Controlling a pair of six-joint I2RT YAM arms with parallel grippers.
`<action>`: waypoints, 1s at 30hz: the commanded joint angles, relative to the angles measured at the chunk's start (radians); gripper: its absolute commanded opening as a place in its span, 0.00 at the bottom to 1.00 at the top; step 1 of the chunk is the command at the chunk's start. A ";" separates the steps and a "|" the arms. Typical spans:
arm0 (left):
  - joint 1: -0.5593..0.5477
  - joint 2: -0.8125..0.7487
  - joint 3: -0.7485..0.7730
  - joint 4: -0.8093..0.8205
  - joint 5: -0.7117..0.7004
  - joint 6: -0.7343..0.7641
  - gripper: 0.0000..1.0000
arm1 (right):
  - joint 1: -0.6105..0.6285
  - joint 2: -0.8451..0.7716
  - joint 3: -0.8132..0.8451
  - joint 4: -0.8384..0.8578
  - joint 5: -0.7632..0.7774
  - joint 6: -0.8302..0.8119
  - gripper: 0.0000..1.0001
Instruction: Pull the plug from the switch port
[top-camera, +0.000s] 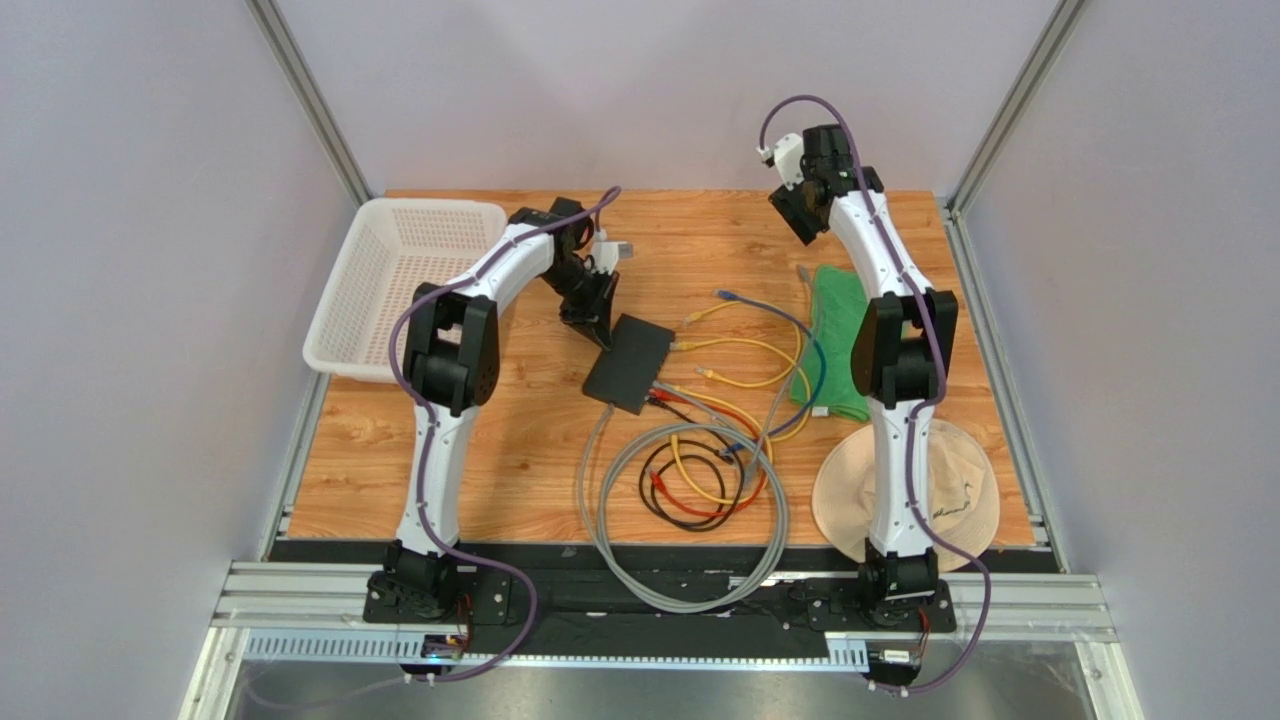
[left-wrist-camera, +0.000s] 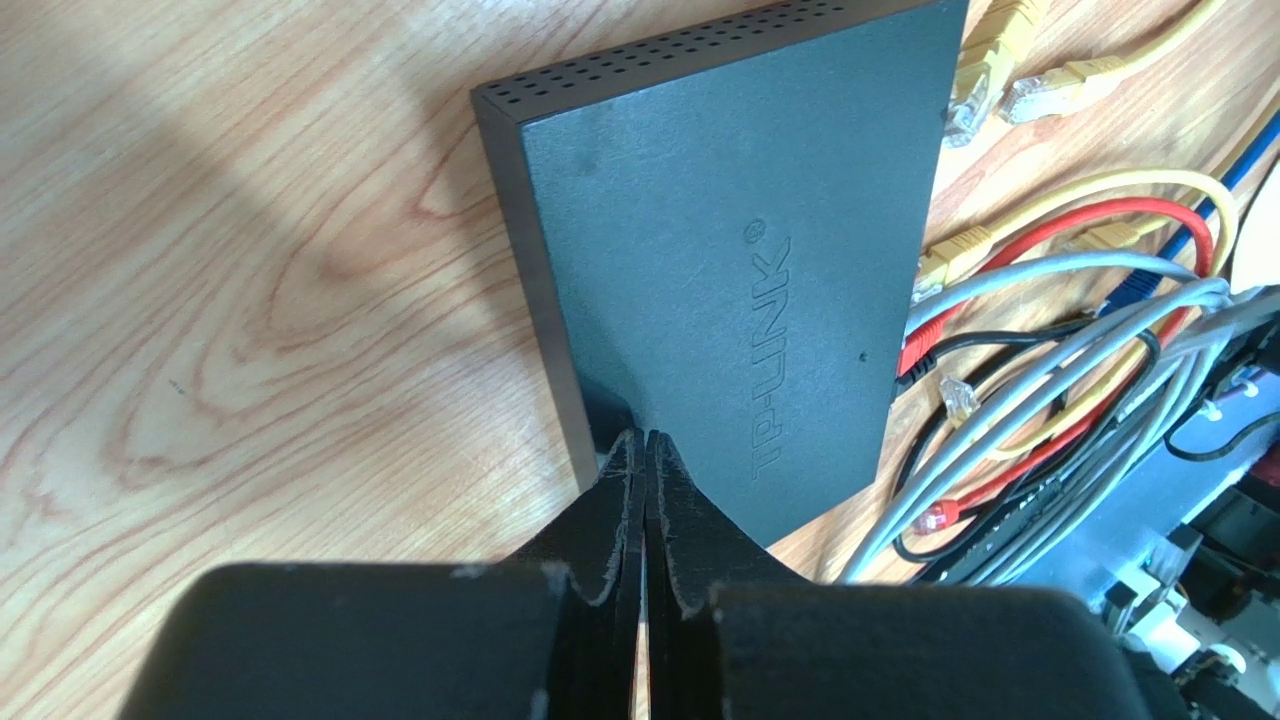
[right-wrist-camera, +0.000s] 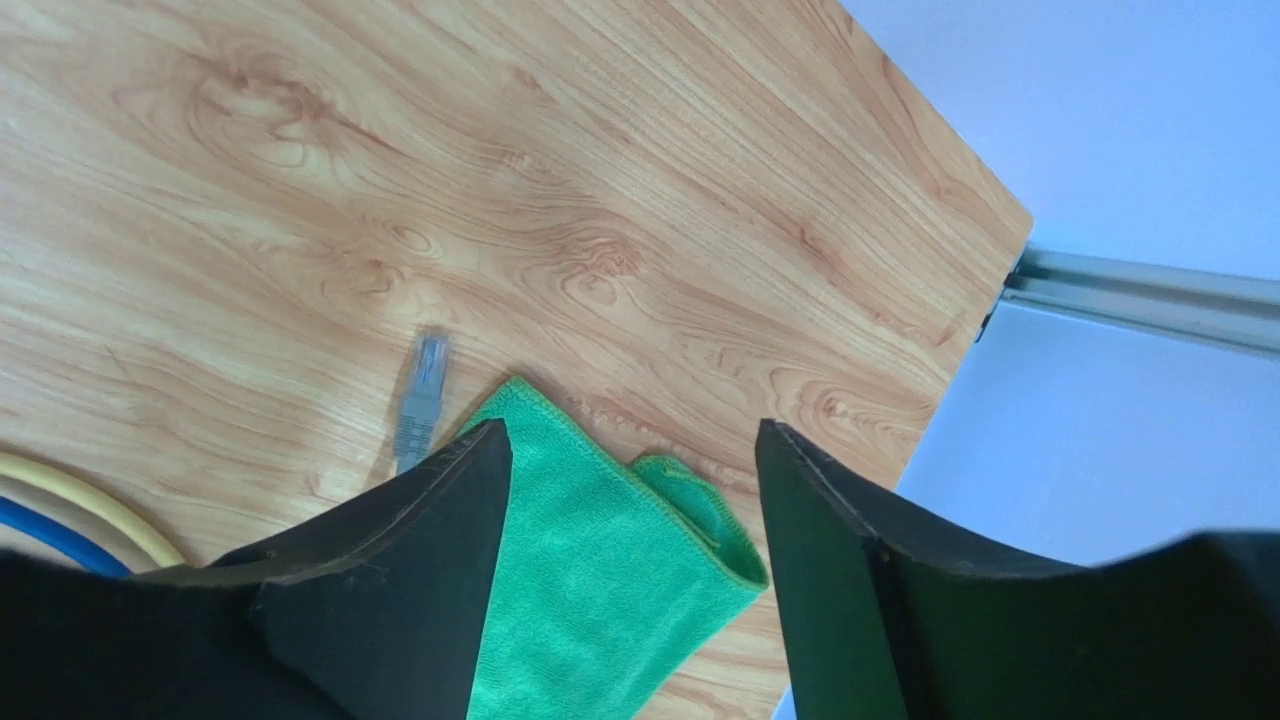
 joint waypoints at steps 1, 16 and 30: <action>0.006 -0.002 0.027 -0.001 -0.017 0.025 0.00 | 0.010 -0.106 -0.005 -0.010 -0.044 0.116 0.65; 0.004 -0.020 0.005 0.013 -0.041 0.034 0.00 | 0.156 -0.365 -0.672 -0.335 -0.696 0.069 0.66; -0.002 -0.018 -0.003 0.014 -0.031 0.027 0.00 | 0.168 -0.290 -0.749 -0.406 -0.642 0.067 0.45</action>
